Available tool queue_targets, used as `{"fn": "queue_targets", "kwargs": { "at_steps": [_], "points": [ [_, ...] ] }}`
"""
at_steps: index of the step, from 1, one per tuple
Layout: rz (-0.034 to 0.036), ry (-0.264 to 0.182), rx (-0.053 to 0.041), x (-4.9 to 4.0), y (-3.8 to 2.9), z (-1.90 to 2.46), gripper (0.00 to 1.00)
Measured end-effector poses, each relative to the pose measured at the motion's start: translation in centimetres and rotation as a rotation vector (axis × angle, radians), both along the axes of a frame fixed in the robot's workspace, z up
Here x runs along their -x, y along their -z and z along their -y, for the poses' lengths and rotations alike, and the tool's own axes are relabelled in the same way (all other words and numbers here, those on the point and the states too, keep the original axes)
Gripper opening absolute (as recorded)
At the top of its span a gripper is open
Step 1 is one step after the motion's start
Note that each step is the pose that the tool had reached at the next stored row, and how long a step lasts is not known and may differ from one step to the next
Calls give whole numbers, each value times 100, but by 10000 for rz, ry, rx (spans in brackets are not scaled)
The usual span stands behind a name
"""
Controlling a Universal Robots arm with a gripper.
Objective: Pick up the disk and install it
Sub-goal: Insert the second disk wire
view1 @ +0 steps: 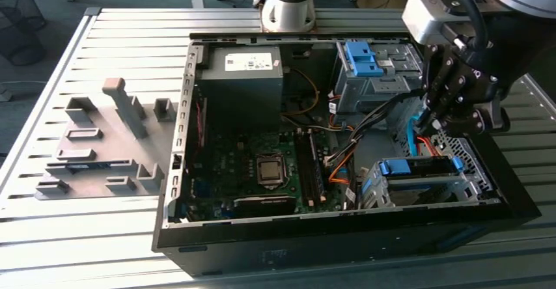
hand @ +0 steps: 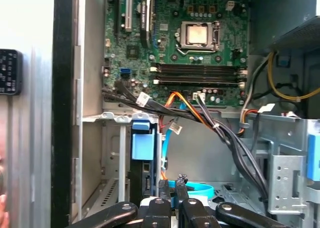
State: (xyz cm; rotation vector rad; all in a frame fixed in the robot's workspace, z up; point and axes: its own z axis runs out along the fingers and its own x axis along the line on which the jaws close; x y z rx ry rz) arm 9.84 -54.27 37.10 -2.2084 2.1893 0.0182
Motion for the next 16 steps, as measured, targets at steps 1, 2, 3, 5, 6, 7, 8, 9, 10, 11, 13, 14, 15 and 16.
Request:
{"fn": "queue_targets", "kwargs": {
  "at_steps": [1, 2, 3, 5, 6, 7, 8, 9, 10, 11, 13, 14, 15, 16],
  "points": [
    [0, 0, -151, 0, 3, 14, 16],
    [0, 0, -284, 0, 6, 32, 16],
    [0, -1, -394, 0, 10, 49, 16],
    [0, 0, -558, 0, 20, 87, 16],
    [1, 0, -607, 0, 27, 103, 16],
    [1, 0, -612, 0, 31, 109, 16],
    [0, 0, -612, 0, 36, 112, 16],
    [0, 1, -612, 0, 42, 112, 16],
    [0, 5, -611, 0, 50, 113, 16],
    [0, 12, -611, -1, 61, 113, 16],
    [2, 49, -611, 0, 86, 119, 16],
    [2, 82, -609, 0, 96, 126, 16],
    [3, 119, -610, -1, 105, 134, 16],
    [4, 151, -609, -1, 112, 140, 16]
  ]
}}
